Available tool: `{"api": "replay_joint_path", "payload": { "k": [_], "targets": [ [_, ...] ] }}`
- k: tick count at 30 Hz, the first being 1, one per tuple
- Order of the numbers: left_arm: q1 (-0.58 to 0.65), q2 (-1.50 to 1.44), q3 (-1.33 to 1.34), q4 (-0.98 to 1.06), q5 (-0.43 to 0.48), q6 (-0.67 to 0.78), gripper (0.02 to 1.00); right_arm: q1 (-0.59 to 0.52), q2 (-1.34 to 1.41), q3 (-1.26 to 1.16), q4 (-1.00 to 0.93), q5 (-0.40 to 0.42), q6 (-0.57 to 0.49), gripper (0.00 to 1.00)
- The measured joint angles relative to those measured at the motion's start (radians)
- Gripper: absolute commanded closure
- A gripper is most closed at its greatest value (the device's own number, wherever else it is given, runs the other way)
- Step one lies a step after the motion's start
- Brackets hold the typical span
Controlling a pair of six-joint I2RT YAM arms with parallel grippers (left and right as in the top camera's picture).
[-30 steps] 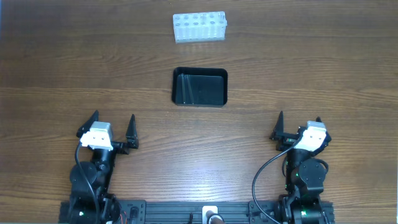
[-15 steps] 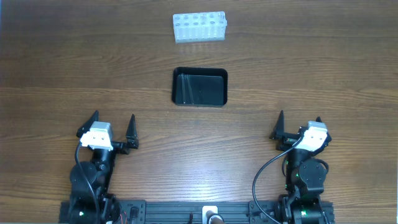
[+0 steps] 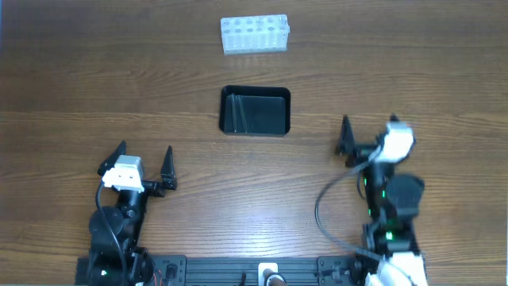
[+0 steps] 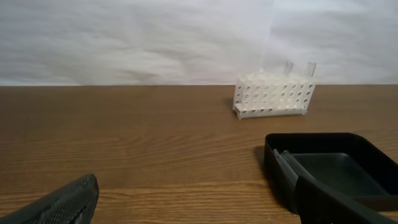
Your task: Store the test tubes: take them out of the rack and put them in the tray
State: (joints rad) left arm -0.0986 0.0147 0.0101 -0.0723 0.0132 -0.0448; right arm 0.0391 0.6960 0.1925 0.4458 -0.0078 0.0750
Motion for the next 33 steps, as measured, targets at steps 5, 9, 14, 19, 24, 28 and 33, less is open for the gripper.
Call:
{"api": "replay_joint_path", "payload": {
  "k": [5, 9, 14, 19, 24, 28, 33],
  "targets": [
    [0.000, 0.000, 0.000, 0.000, 0.000, 0.000, 0.018, 0.008, 0.351, 0.216, 0.020, -0.090, 0.000, 0.007],
    [0.000, 0.000, 0.000, 0.000, 0.000, 0.000, 0.018, 0.056, 0.606, 0.386, 0.018, -0.123, 0.000, 0.007],
    [0.000, 0.000, 0.000, 0.000, 0.003, 0.000, 0.018, 0.136, 0.831, 0.579, -0.046, -0.141, 0.000, 0.009],
    [0.000, 0.000, 0.000, 0.000, 0.003, 0.000, 0.018, 0.216, 0.992, 0.809, -0.222, -0.150, 0.000, 0.009],
    [0.000, 0.000, 0.000, 0.000, 0.003, 0.000, 0.020, 0.277, 1.117, 1.061, -0.438, -0.152, 0.000, 0.012],
    [0.000, 0.000, 0.000, 0.000, 0.003, 0.000, 0.018, 0.301, 1.221, 1.227, -0.521, -0.152, 0.008, 0.009],
    [0.000, 0.000, 0.000, 0.000, 0.003, 0.000, 0.018, 0.313, 1.363, 1.411, -0.605, -0.152, 0.031, 0.016]
  ]
}}
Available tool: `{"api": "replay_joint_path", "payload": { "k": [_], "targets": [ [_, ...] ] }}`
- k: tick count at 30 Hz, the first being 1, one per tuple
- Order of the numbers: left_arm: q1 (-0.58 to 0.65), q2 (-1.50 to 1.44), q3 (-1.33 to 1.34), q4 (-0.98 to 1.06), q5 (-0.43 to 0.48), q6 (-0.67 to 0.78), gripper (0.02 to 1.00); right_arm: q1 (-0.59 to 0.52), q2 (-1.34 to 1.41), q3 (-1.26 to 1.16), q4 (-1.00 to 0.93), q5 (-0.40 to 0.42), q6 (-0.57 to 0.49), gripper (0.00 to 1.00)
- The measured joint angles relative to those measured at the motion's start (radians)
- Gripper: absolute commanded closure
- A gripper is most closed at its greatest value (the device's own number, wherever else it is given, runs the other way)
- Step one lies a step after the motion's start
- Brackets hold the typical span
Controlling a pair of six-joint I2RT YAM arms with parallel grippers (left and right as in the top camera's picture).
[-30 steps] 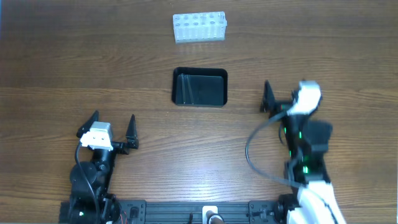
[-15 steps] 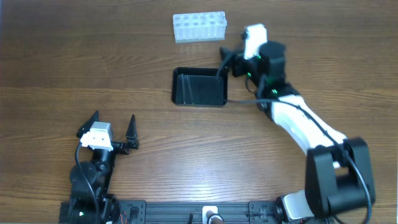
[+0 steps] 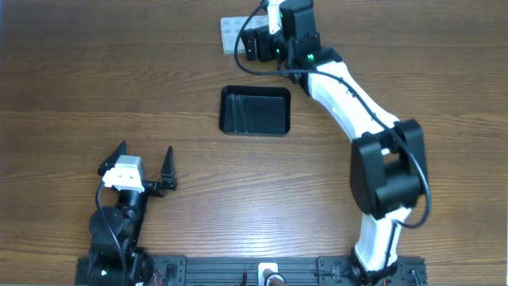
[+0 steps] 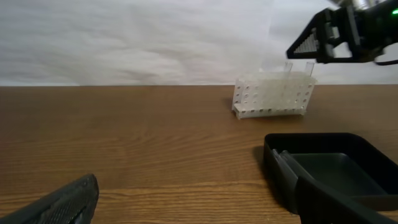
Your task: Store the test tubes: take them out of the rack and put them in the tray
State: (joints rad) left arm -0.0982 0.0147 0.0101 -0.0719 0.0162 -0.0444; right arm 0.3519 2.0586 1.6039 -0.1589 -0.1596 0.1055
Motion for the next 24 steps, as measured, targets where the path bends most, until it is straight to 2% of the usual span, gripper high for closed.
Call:
{"api": "replay_joint_path", "payload": {
  "k": [5, 12, 18, 24],
  "targets": [
    [0.000, 0.000, 0.000, 0.000, 0.000, 0.000, 0.018, 0.003, 0.100, 0.119, -0.024, 0.012, 0.010, 0.014],
    [0.000, 0.000, 0.000, 0.000, 0.000, 0.000, 0.018, 0.035, 0.185, 0.208, -0.018, 0.089, 0.026, 0.038],
    [0.000, 0.000, 0.000, 0.000, 0.000, 0.000, 0.018, 0.062, 0.209, 0.214, -0.013, 0.179, 0.034, 0.088],
    [0.000, 0.000, 0.000, 0.000, 0.000, 0.000, 0.018, 0.064, 0.210, 0.214, -0.004, 0.235, 0.044, 0.180]
  ]
}}
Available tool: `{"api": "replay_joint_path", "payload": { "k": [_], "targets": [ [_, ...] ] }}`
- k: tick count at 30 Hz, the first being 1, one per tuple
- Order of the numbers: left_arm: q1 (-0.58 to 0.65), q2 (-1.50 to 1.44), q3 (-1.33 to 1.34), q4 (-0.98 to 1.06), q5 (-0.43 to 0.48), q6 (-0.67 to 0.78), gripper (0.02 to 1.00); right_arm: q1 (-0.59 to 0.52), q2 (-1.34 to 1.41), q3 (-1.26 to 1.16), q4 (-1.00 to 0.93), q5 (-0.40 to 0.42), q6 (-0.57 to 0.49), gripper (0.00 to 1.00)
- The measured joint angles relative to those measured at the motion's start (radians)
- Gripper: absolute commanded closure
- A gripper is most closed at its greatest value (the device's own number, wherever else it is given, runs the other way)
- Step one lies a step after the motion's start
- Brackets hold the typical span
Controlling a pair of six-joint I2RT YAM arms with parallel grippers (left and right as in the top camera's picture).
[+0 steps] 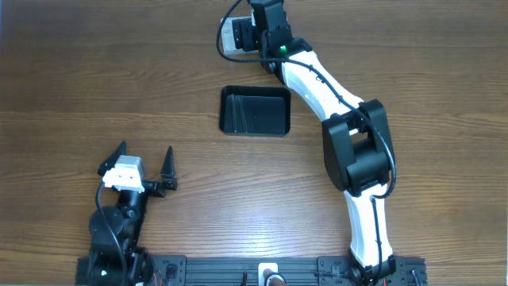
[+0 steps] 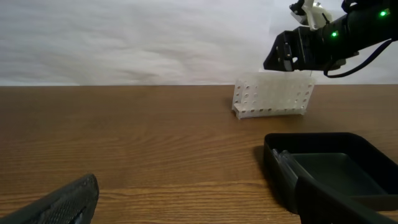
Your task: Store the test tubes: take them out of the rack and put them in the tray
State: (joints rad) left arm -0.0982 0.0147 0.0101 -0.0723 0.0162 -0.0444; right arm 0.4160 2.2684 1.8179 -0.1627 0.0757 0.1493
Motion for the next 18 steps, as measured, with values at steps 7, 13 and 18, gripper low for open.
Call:
{"api": "replay_joint_path", "payload": {
  "k": [7, 13, 18],
  "targets": [
    [0.000, 0.000, 0.000, 0.000, 0.000, 0.000, 0.018, 0.000, 0.005, 0.000, -0.001, 0.035, 0.005, 0.283],
    [0.000, 0.000, 0.000, 0.000, 0.000, 0.000, 0.018, 0.000, 0.018, 0.000, -0.002, 0.040, 0.005, 0.430],
    [0.000, 0.000, 0.000, 0.000, 0.000, 0.000, 0.018, 0.000, 0.025, 0.000, -0.002, 0.060, 0.005, 0.500]
  ]
}}
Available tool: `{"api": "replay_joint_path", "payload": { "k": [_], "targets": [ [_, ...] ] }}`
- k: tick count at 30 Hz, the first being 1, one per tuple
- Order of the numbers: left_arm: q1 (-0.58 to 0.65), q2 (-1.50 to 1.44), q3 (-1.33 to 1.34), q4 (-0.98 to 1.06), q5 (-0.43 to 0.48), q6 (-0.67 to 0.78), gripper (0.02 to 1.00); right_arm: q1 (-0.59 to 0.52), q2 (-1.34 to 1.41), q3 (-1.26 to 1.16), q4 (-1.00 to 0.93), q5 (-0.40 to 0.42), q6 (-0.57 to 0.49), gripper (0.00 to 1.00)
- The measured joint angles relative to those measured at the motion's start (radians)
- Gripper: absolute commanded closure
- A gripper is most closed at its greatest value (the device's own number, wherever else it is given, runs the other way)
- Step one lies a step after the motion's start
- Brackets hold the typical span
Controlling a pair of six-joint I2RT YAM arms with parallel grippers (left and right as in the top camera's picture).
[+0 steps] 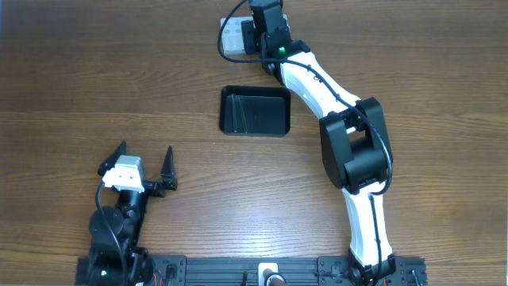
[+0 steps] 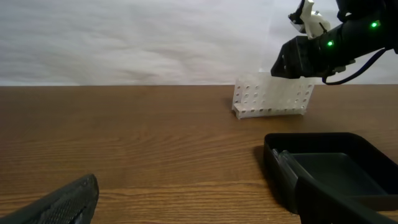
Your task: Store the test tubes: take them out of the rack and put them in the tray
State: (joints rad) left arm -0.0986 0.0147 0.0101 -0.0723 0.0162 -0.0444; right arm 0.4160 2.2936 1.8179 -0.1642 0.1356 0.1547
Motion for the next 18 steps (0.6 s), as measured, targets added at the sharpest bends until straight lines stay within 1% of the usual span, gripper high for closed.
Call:
{"api": "replay_joint_path", "payload": {
  "k": [8, 13, 14, 15, 18],
  "targets": [
    [0.000, 0.000, 0.000, 0.000, 0.000, 0.000, 0.018, 0.000, 0.000, 0.000, 0.001, 0.015, 0.000, 0.663],
    [0.000, 0.000, 0.000, 0.000, 0.000, 0.000, 0.020, 0.000, 0.000, 0.000, 0.008, 0.024, 0.000, 0.724],
    [0.000, 0.000, 0.000, 0.000, 0.000, 0.000, 0.020, 0.000, 0.000, 0.000, 0.008, 0.025, -0.001, 0.741],
    [0.000, 0.000, 0.000, 0.000, 0.000, 0.000, 0.018, 0.000, 0.000, 0.000, 0.007, 0.025, 0.000, 0.781],
    [0.000, 0.000, 0.000, 0.000, 0.000, 0.000, 0.018, 0.000, 0.000, 0.000, 0.008, 0.026, 0.000, 0.818]
  ]
}}
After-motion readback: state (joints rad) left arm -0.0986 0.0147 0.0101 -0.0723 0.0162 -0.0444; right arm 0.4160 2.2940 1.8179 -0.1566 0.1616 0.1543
